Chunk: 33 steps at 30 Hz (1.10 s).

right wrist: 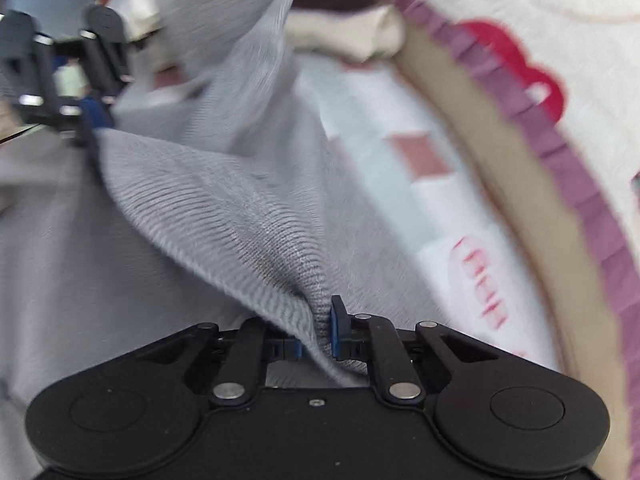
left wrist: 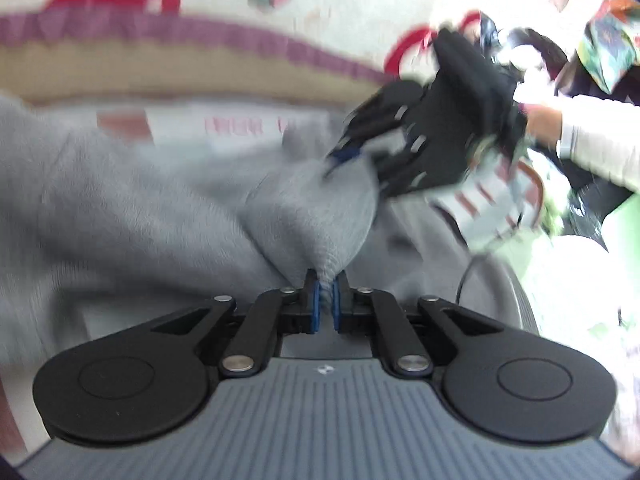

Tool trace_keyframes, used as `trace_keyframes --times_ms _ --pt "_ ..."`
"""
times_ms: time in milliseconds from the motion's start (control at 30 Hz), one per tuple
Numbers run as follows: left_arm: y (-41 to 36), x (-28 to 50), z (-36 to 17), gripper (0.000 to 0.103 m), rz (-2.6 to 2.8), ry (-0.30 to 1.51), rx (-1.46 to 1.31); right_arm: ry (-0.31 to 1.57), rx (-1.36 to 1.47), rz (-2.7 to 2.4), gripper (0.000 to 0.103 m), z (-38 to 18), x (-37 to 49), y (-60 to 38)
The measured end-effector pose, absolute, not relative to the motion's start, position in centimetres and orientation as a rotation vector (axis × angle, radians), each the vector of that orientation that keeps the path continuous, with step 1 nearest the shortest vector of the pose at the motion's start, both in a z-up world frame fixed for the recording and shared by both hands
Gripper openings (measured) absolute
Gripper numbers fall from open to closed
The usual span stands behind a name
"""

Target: Fold clothes

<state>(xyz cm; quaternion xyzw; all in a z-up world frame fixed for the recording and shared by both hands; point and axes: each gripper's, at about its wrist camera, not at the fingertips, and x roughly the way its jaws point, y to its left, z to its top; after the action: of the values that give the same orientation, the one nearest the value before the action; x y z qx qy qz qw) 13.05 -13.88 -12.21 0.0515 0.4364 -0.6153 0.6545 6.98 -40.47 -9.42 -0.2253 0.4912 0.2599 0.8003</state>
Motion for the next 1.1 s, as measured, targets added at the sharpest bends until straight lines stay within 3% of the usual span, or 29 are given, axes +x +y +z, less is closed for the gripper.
trace_keyframes --times_ms 133,433,533,600,833,967,1067,1100 --pt "-14.7 12.3 -13.9 0.002 -1.297 1.022 0.236 1.152 -0.444 0.61 0.014 -10.8 6.3 -40.7" --pt "-15.7 8.4 -10.7 0.01 -1.293 0.622 0.398 1.178 -0.075 0.536 0.014 -11.8 8.4 -43.8" --pt "-16.7 8.3 -9.9 0.024 -1.297 0.558 0.373 1.191 -0.045 0.531 0.014 -11.9 8.4 -44.0" --pt "-17.3 8.3 -9.6 0.043 -1.313 0.533 0.344 1.202 -0.04 0.531 0.014 -12.0 8.5 -44.0" --pt "-21.3 9.6 -12.7 0.051 -1.247 0.556 0.5 1.252 0.01 0.575 0.015 -11.6 9.0 -44.7" --pt "-22.9 12.0 -14.3 0.062 -1.201 0.606 0.465 1.282 0.028 0.592 0.015 -11.6 9.1 -45.1" --pt "-23.0 13.8 -14.3 0.06 -1.23 0.67 0.319 1.3 0.015 0.602 0.015 -11.5 9.1 -44.9" --pt "-22.9 14.3 -14.3 0.046 -1.267 0.698 0.271 1.305 0.013 0.606 0.016 -11.5 9.1 -44.9"
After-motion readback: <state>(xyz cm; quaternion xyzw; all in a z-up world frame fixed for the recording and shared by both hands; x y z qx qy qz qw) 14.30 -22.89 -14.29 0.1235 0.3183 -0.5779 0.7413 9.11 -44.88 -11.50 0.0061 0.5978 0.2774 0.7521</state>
